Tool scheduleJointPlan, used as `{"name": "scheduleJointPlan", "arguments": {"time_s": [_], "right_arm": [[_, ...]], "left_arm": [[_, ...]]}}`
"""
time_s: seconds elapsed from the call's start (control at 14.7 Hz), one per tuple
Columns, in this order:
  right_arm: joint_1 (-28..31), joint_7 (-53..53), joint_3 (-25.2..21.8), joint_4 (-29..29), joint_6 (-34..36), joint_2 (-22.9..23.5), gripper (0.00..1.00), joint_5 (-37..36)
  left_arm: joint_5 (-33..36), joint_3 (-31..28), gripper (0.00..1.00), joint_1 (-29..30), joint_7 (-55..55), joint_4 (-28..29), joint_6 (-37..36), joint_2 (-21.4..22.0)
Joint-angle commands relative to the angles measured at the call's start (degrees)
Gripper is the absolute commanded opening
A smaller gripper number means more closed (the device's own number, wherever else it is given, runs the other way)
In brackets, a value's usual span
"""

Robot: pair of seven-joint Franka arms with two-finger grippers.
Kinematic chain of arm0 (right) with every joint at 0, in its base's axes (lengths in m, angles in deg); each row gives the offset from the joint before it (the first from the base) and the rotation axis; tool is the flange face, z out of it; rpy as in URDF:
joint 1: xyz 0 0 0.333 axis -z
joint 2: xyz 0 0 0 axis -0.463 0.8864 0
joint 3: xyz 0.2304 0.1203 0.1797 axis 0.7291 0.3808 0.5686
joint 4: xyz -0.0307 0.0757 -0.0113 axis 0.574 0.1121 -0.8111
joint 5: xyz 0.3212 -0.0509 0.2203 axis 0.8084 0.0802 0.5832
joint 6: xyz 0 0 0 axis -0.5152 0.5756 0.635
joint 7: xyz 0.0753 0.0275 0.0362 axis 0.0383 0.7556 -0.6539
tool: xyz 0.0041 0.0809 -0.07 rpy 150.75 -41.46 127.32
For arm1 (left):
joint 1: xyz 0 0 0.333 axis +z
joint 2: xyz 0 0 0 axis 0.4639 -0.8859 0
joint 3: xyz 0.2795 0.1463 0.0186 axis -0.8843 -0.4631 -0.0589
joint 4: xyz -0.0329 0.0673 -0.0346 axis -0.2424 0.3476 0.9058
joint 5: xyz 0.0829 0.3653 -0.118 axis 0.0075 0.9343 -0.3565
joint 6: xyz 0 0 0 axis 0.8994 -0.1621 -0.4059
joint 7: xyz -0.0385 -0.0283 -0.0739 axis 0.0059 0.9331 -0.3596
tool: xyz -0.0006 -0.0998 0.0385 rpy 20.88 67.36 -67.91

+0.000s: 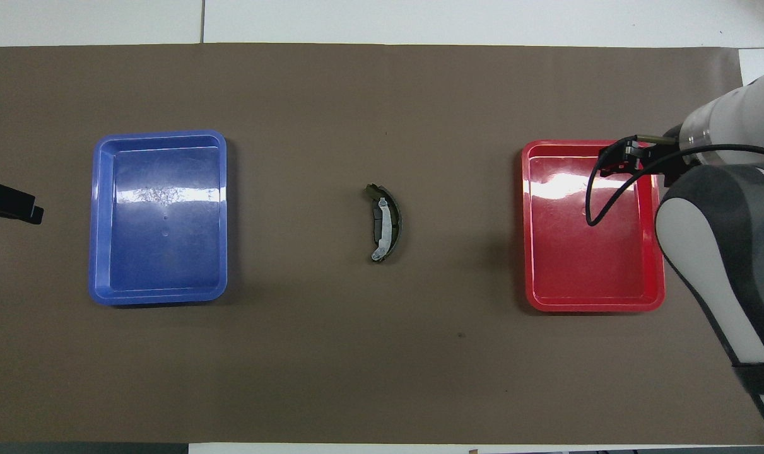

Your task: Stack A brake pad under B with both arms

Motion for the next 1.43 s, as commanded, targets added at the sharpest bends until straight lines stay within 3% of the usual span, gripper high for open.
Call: {"name": "scheduleJointPlan", "arguments": {"time_s": [0.0, 0.2, 0.48, 1.23, 1.36], "right_arm": [[4.0, -4.2, 0.9, -1.9, 4.7, -3.7, 1.0, -0.7], [7.3, -6.5, 0.9, -0.5, 7.9, -4.8, 1.0, 0.5], [6.8, -6.6, 1.3, 8.3, 17.8, -4.2, 1.0, 0.9], [4.6, -10.1, 1.8, 10.8, 16.4, -3.4, 1.0, 0.1], [5.3, -10.2, 1.5, 14.5, 19.6, -1.7, 1.0, 2.7]], "left_arm": [[0.8, -0.3, 0.99, -0.7, 0.8, 2.6, 1.4, 2.0], [0.9, -0.3, 0.99, -0.7, 0.7, 2.6, 1.4, 2.0], [0.9, -0.3, 0.99, -0.6, 0.8, 2.7, 1.5, 2.0], [0.9, -0.3, 0.99, -0.7, 0.7, 3.4, 1.4, 2.4], [0.8, -0.3, 0.99, -0.7, 0.7, 3.4, 1.4, 2.4]]}}
